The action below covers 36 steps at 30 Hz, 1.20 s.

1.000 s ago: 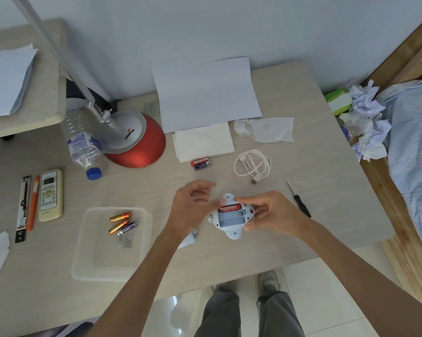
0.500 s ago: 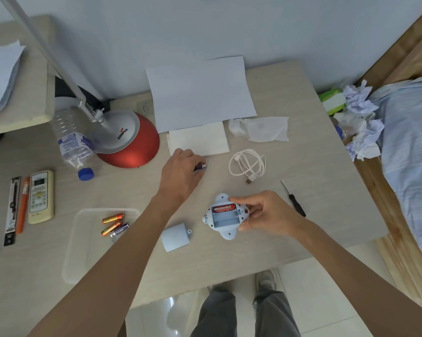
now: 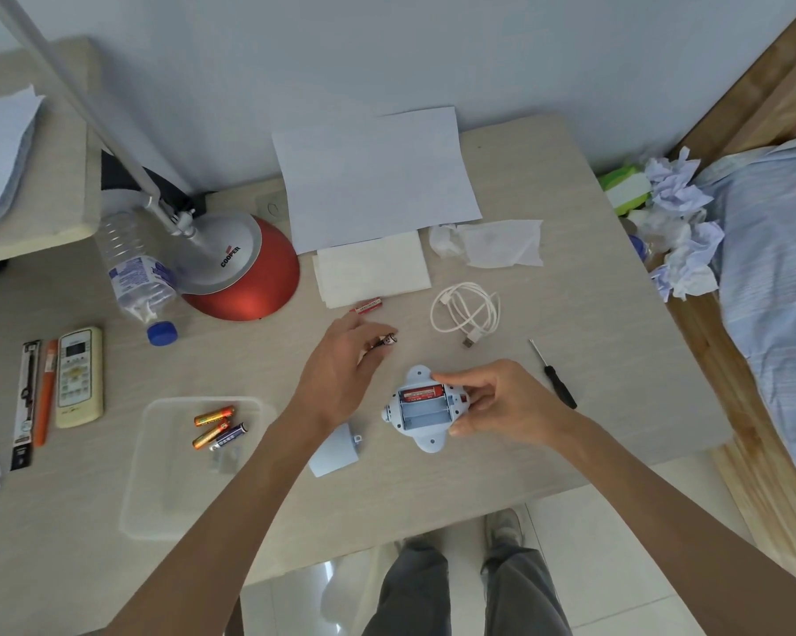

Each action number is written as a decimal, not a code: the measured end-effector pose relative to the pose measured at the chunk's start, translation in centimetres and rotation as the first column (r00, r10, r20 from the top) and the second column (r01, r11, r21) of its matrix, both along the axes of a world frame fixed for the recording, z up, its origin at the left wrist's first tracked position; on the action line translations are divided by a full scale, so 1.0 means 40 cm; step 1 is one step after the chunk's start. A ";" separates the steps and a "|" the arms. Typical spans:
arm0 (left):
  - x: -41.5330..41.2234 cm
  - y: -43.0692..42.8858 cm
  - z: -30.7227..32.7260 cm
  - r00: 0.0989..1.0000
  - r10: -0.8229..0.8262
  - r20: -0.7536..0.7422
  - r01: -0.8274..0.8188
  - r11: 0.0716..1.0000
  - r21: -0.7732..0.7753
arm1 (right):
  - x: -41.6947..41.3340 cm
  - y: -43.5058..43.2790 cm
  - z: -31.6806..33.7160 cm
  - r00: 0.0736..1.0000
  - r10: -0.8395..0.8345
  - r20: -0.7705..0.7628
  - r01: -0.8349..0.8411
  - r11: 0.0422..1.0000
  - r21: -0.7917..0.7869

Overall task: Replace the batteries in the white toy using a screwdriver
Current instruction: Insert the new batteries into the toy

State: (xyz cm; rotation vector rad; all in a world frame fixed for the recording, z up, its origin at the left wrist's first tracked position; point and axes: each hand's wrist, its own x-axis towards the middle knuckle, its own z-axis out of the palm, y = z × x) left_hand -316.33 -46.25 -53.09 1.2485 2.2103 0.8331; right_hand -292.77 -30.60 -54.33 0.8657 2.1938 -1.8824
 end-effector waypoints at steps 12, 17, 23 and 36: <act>0.126 -0.076 0.069 0.955 0.041 0.294 -0.038 0.999 -0.016 | -0.003 -0.002 0.001 1.000 0.007 -0.016 -0.007 1.000 -0.011; 0.133 -0.101 0.037 0.981 0.020 0.191 -0.030 0.998 0.049 | -0.006 -0.004 0.000 1.000 0.003 -0.018 -0.003 1.000 -0.019; 0.113 -0.107 0.017 0.985 0.082 0.152 -0.088 0.996 0.031 | -0.003 -0.007 0.006 1.000 0.002 -0.015 -0.002 1.000 -0.001; 0.112 -0.103 0.008 0.949 0.069 0.306 -0.057 0.997 -0.048 | -0.003 -0.007 0.004 0.999 0.003 -0.033 -0.003 1.000 -0.018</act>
